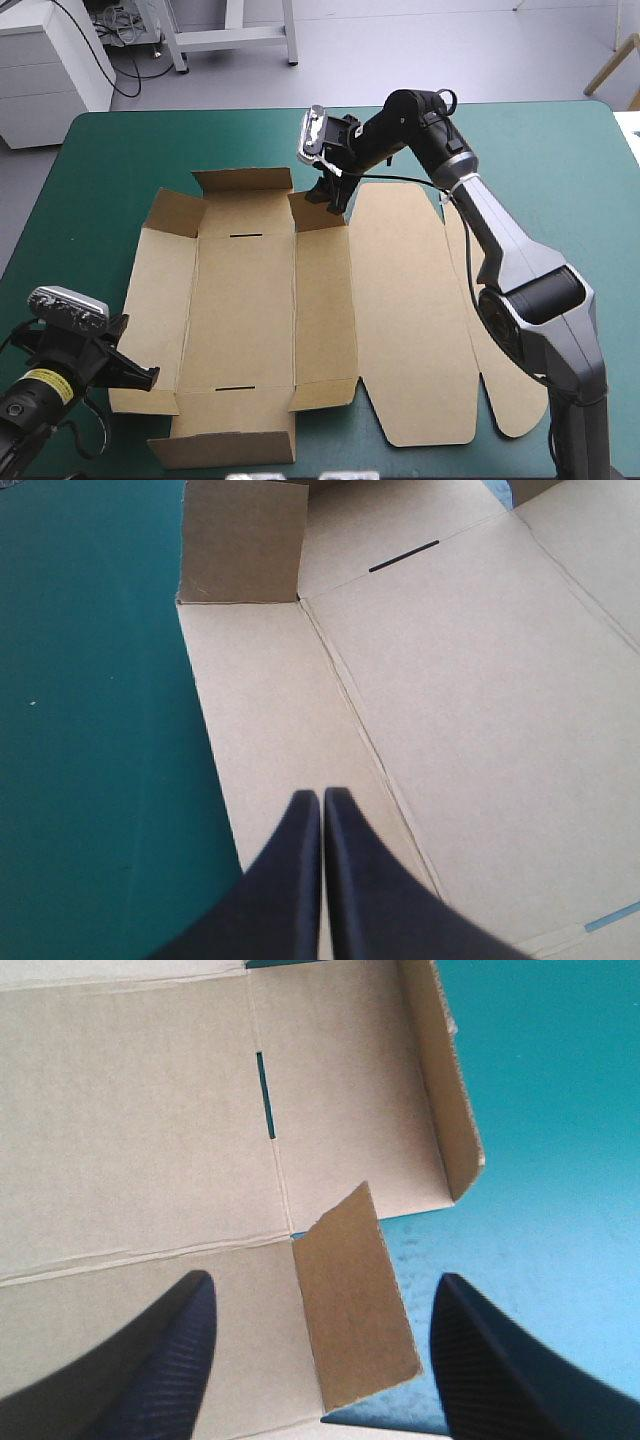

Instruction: Fold the box

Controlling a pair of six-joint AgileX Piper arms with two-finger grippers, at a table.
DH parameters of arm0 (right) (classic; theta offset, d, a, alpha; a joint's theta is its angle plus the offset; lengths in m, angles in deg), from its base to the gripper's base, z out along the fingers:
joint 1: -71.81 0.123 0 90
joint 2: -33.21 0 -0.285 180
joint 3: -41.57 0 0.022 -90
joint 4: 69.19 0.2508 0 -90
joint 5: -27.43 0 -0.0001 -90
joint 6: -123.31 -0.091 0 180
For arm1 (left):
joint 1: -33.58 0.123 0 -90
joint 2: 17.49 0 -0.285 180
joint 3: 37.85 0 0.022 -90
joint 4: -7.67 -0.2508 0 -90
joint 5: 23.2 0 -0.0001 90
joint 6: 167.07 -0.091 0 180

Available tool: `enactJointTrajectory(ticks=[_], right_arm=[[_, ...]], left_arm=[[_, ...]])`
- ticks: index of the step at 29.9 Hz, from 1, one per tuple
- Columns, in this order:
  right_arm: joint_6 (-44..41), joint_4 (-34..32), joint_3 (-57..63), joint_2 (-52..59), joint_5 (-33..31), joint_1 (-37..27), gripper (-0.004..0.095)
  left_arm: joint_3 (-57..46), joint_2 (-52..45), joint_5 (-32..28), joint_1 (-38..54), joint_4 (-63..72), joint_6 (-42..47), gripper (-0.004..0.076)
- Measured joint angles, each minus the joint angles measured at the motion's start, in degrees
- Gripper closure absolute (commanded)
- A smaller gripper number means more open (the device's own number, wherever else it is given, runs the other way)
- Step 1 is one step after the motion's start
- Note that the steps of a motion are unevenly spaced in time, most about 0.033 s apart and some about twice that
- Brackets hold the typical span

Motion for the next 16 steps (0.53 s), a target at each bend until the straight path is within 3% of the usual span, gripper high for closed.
enactJointTrajectory(ticks=[7,11,16], right_arm=[[-16.1,-10.7,-0.1,6.1,-0.7,0.0,0.0909],[-27.7,-16.1,-0.1,8.0,-0.9,-2.2,0.0927],[-38.4,-17.7,-0.1,9.5,-1.1,-7.5,0.0927]], left_arm=[[0.0,0.0,0.1,0.0,0.0,0.0,0.0734],[0.0,0.0,0.1,0.0,0.0,0.0,0.0734],[0.0,0.0,0.1,0.0,0.2,0.0,0.0734]])
